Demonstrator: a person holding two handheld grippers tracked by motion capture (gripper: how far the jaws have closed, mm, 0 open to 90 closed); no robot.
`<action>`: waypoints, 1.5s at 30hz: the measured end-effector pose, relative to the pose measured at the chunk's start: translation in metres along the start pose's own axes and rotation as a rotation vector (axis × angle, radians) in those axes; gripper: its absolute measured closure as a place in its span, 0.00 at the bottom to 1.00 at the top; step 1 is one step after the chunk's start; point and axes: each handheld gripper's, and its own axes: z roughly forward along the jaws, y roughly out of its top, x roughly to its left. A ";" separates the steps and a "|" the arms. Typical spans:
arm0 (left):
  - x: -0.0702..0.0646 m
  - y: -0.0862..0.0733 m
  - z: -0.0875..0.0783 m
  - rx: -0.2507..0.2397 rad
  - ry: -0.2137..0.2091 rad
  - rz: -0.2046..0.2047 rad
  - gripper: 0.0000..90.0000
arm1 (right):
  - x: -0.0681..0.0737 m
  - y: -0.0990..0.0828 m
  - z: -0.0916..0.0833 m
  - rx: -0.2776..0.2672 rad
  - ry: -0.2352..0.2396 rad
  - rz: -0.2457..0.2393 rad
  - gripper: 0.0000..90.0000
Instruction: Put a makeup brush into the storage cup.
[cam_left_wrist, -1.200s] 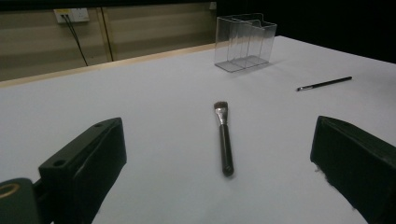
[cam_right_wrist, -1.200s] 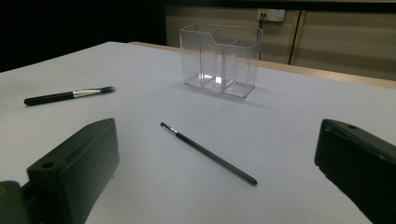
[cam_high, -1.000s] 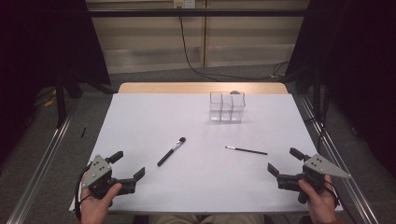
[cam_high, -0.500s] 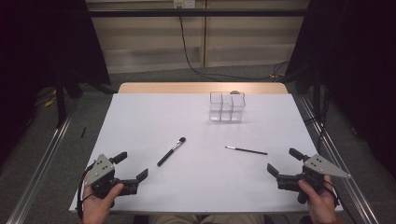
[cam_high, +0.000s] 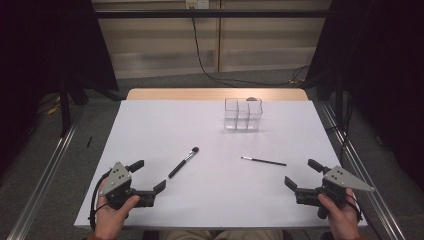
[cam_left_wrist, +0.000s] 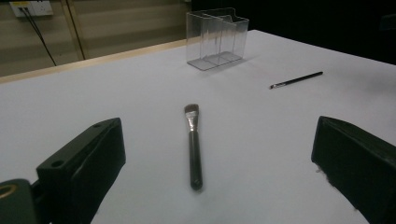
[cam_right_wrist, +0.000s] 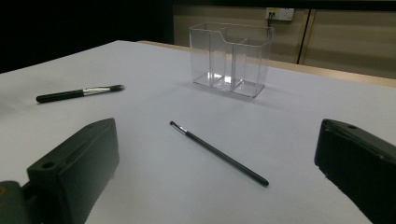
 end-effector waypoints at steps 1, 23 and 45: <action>0.000 0.001 0.002 0.007 0.000 0.018 0.03 | 0.000 0.000 0.000 0.000 0.000 0.000 0.00; 0.001 0.017 0.032 0.019 -0.033 0.046 0.03 | 0.000 0.000 0.000 0.002 0.004 0.005 0.00; 0.008 0.029 0.054 0.018 -0.023 0.031 0.04 | 0.000 0.000 0.001 0.003 0.007 0.000 0.00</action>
